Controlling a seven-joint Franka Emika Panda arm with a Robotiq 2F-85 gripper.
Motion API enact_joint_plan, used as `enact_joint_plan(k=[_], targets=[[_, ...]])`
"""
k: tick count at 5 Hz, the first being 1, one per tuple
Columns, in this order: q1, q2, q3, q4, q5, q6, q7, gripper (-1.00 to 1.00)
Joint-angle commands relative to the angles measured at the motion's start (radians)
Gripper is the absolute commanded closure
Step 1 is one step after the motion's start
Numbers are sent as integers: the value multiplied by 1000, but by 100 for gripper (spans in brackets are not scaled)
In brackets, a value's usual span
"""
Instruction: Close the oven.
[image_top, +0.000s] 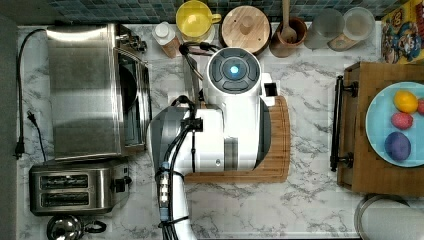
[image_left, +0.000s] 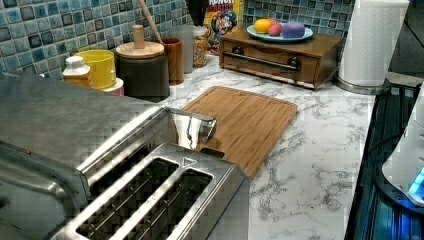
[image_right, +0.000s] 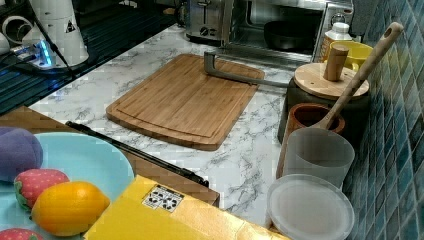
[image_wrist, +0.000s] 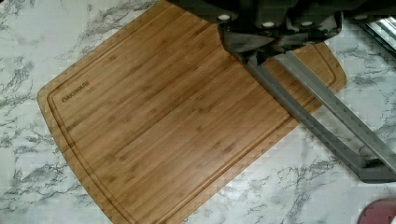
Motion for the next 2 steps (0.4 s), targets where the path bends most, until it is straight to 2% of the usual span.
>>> enact_joint_plan(k=[1, 2], targets=[[23, -5, 24, -38, -15, 59, -73, 100], [-23, 41, -4, -30, 105, 69, -338, 100]])
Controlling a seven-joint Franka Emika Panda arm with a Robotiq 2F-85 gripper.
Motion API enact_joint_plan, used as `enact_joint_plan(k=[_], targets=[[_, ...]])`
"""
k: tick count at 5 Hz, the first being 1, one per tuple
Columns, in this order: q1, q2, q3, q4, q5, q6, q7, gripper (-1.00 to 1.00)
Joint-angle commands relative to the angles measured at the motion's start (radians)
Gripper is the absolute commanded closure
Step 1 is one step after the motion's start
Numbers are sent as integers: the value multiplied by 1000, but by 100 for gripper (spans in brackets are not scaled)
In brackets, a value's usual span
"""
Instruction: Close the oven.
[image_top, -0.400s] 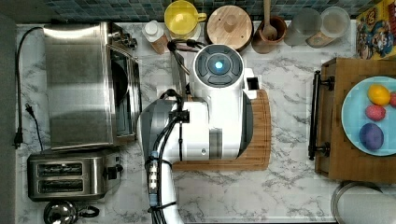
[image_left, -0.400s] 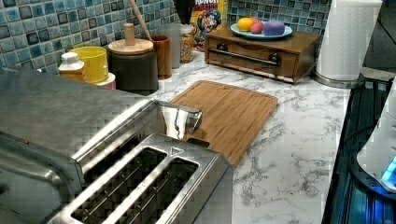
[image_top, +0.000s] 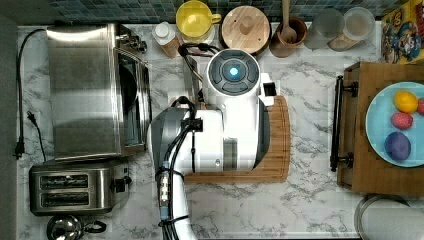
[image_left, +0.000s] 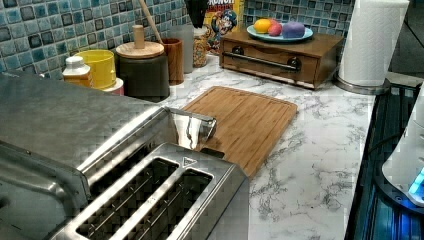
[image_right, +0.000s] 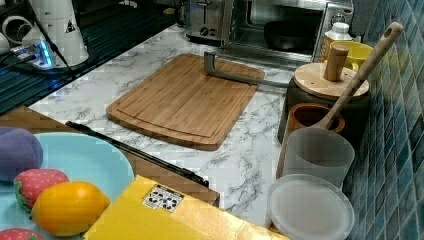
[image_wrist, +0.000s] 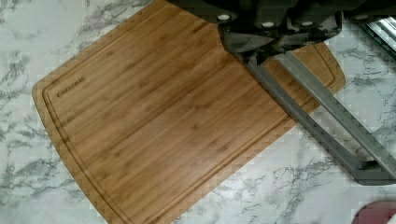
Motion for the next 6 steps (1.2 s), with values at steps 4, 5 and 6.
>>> enact_joint_plan(k=[4, 5, 6], targets=[[-131, 213, -33, 87, 554, 13, -1049, 100], [-148, 243, -28, 73, 651, 24, -1095, 100], [-155, 262, -23, 27, 745, 120, -1196, 100]])
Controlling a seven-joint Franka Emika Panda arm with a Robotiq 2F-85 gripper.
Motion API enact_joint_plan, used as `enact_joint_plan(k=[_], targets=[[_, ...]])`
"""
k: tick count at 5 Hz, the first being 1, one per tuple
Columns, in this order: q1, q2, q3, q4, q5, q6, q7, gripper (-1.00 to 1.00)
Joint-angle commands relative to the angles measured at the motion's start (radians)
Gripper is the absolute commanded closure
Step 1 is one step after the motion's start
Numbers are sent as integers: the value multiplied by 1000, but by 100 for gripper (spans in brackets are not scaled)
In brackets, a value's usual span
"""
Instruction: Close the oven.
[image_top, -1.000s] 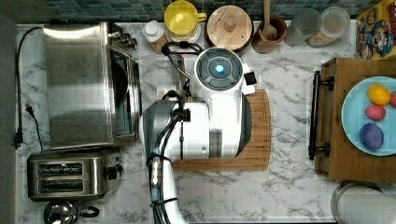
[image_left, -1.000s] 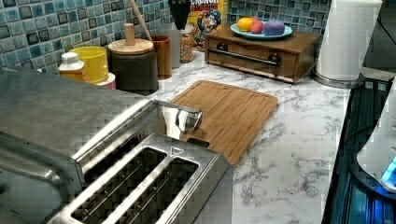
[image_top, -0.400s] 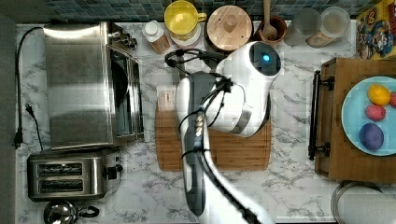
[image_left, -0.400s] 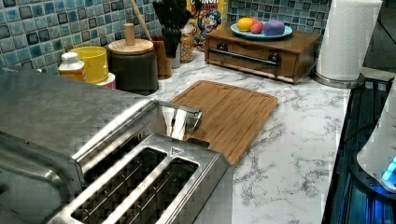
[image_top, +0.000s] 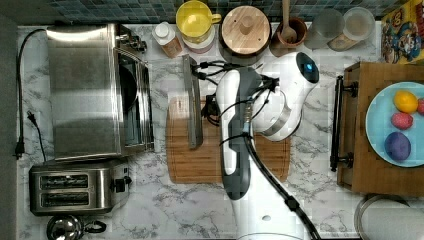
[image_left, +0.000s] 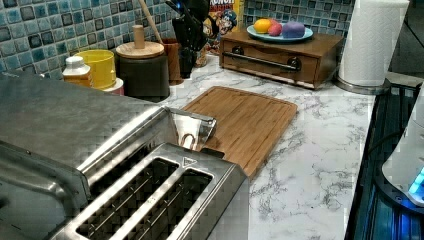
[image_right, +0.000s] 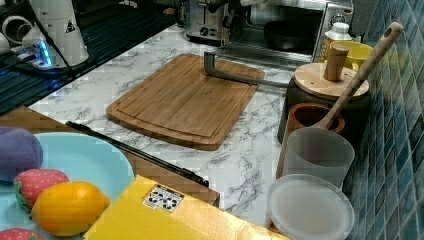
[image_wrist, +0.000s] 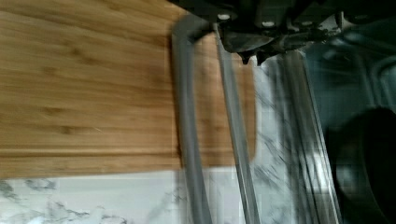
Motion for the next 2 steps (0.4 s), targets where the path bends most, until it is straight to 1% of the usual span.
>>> enact_joint_plan(k=[1, 2], targets=[[-29, 56, 27, 49, 173, 141, -176, 100], [-39, 112, 32, 71, 173, 148, -222, 100]])
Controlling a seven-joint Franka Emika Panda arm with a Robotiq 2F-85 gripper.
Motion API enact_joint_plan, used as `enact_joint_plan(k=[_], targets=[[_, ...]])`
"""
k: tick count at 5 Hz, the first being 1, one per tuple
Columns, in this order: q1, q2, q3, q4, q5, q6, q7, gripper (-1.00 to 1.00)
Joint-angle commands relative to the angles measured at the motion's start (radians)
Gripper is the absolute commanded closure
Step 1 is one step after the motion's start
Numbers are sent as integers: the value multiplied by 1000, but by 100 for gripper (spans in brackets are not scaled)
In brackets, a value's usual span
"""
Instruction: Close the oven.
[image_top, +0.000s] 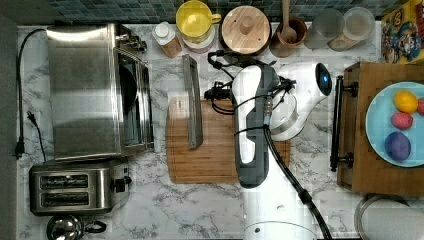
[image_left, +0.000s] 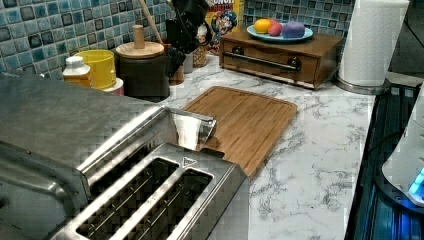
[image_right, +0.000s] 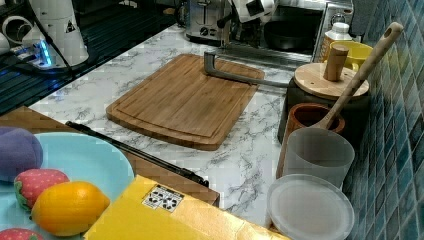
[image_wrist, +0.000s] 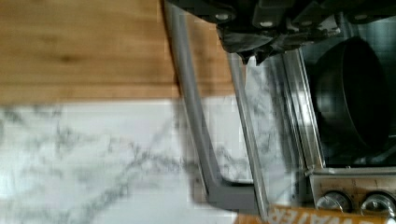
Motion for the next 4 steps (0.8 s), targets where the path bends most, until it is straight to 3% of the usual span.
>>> enact_joint_plan(k=[1, 4], targets=[[-4, 104, 18, 71, 18, 35, -141, 100], [-39, 163, 78, 90, 83, 1, -254, 100]])
